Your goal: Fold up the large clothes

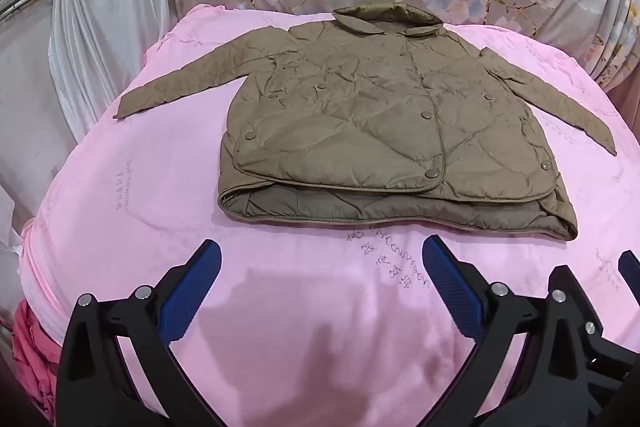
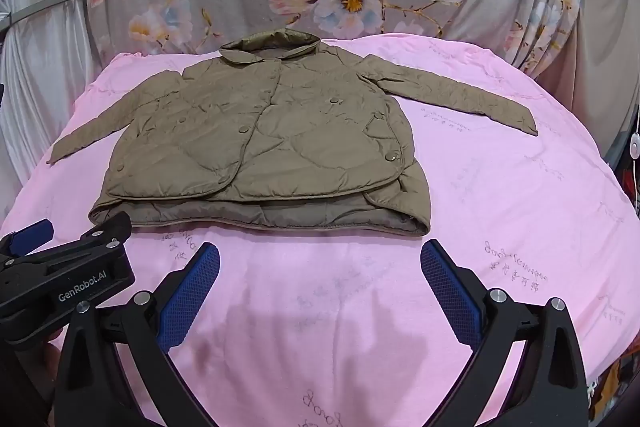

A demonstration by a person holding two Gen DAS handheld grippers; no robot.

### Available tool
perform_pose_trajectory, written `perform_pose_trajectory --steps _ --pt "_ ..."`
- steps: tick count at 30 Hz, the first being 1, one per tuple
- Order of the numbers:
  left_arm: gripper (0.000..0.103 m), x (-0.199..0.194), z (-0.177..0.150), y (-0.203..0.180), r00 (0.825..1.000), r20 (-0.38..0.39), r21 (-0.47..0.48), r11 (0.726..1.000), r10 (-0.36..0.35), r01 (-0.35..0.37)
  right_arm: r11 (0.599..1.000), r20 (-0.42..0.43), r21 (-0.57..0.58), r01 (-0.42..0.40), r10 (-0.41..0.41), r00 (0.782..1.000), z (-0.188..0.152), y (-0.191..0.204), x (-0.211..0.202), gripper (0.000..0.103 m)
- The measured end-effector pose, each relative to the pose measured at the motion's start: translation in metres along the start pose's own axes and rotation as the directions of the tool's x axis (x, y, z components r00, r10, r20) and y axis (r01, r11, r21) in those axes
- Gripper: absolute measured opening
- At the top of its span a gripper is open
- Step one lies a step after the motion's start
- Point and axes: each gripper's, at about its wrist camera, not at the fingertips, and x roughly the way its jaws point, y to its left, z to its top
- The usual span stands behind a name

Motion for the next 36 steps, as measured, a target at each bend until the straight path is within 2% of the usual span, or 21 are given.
perform_pose_trajectory --steps 36 --pt "0.098 0.0017 -0.0026 -0.0013 1.000 -0.006 -0.006 1.000 -0.003 0.003 1.000 0.001 0.003 -0.001 0.001 1.000 -0.0032 0.0011 -0.0003 0.098"
